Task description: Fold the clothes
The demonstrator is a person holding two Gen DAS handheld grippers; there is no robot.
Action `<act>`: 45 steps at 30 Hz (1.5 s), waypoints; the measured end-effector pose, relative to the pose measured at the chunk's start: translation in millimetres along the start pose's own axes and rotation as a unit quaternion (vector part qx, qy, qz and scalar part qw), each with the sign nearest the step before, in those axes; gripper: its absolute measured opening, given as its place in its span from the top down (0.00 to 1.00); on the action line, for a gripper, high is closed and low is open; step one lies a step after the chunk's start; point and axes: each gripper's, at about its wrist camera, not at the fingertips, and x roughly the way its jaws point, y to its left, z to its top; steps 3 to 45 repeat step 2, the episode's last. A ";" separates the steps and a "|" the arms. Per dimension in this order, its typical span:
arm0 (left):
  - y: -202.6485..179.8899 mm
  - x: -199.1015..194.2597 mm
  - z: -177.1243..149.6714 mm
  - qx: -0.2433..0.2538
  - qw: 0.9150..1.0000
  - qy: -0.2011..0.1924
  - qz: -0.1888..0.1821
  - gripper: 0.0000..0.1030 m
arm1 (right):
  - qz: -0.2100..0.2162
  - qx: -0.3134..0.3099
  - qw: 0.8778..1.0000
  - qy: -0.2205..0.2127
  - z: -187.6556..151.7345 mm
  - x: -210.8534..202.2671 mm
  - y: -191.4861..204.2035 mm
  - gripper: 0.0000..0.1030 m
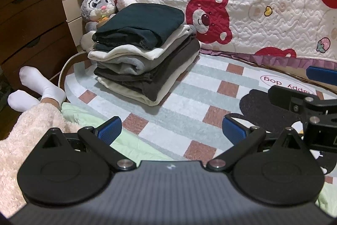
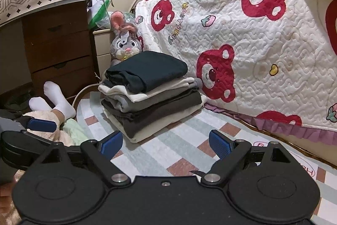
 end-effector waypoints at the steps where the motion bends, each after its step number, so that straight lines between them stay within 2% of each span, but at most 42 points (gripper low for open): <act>1: 0.0 0.2 -0.1 0.000 1.000 0.001 0.000 0.00 | 0.000 0.000 1.000 0.000 -0.1 0.0 0.1 0.11; 45: 0.1 0.4 -0.1 0.001 1.000 0.002 0.000 0.00 | 0.000 -0.001 1.000 0.001 -0.2 0.0 0.2 0.11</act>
